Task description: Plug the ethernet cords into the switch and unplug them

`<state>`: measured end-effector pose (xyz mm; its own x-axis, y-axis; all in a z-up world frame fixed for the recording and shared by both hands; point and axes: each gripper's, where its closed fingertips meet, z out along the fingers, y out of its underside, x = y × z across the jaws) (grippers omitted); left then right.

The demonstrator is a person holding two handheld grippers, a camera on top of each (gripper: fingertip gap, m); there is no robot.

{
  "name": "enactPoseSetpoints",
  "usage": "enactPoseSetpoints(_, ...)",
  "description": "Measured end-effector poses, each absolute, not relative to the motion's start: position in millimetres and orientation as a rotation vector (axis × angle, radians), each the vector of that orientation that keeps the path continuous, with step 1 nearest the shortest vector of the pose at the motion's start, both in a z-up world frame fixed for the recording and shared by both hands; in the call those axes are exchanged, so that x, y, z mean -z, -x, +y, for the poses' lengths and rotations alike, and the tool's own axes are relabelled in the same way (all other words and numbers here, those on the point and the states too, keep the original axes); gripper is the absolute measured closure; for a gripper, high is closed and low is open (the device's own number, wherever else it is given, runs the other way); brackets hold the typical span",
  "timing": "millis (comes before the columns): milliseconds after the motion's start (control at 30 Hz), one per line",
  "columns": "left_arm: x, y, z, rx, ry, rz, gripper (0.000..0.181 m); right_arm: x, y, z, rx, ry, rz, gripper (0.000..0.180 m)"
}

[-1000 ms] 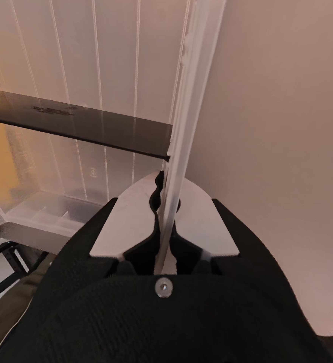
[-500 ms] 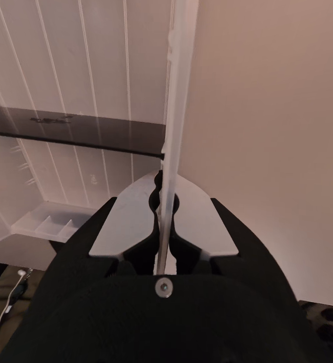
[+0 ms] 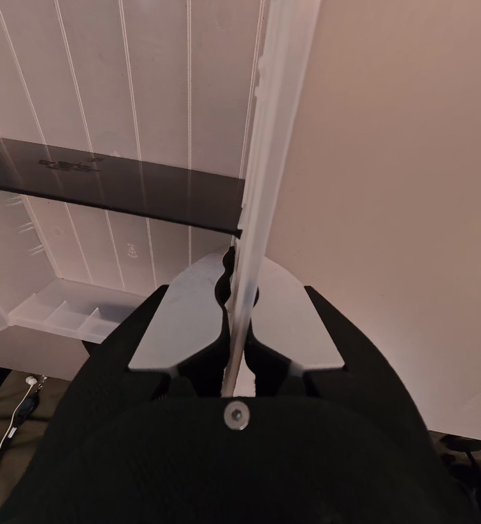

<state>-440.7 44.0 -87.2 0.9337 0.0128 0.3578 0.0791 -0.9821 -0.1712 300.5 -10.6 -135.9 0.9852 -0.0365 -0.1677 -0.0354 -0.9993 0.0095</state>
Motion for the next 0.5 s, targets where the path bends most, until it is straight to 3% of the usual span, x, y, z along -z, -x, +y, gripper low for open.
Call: enactPoseSetpoints(500,87,495,45,0.565,2.753,-0.331,0.169,136,-318,-7,0.257,-3.143,-0.119,0.175)
